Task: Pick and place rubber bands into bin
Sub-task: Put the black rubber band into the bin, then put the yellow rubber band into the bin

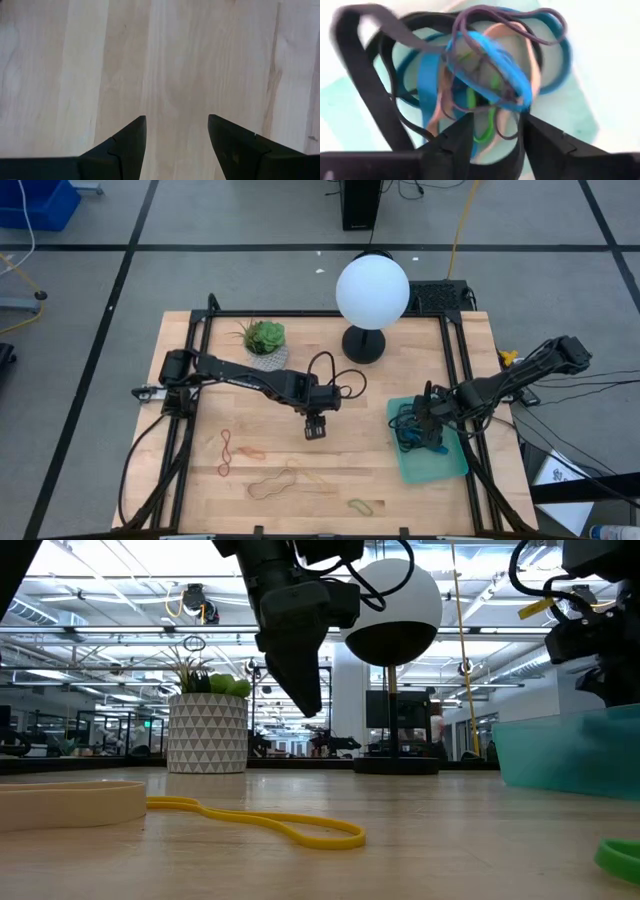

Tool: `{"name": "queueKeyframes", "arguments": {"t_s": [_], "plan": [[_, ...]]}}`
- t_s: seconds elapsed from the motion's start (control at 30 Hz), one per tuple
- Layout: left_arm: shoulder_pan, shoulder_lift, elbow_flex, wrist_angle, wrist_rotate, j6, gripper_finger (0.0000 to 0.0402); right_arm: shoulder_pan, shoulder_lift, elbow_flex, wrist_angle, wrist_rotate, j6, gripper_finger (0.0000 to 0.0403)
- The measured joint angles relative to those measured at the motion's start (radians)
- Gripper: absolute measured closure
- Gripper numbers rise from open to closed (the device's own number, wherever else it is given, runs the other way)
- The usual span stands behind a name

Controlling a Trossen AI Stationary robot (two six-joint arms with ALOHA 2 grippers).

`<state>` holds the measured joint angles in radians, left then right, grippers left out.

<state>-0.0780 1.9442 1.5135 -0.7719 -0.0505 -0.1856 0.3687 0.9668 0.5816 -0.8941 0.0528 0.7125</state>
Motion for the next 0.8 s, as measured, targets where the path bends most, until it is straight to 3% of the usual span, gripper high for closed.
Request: {"name": "queueKeyframes", "arguments": {"t_s": [0.17,0.3,0.5,0.8], "plan": [[-0.015,0.0,0.0,-0.025,0.0,0.003,0.0183,0.0,0.0,0.063,-0.11,0.101,-0.022,0.022],[-0.025,0.0,0.0,-0.052,0.01,0.003,0.0183,0.0,0.0,0.117,-0.148,0.107,-0.051,0.0214],[-0.053,0.0,-0.001,-0.064,0.143,0.006,0.0183,0.0,-0.001,0.145,-0.12,0.108,-0.082,0.0218],[-0.189,0.0,0.0,-0.059,0.179,0.21,0.0183,0.0,-0.001,0.145,-0.119,0.134,-0.101,0.0216]]}}
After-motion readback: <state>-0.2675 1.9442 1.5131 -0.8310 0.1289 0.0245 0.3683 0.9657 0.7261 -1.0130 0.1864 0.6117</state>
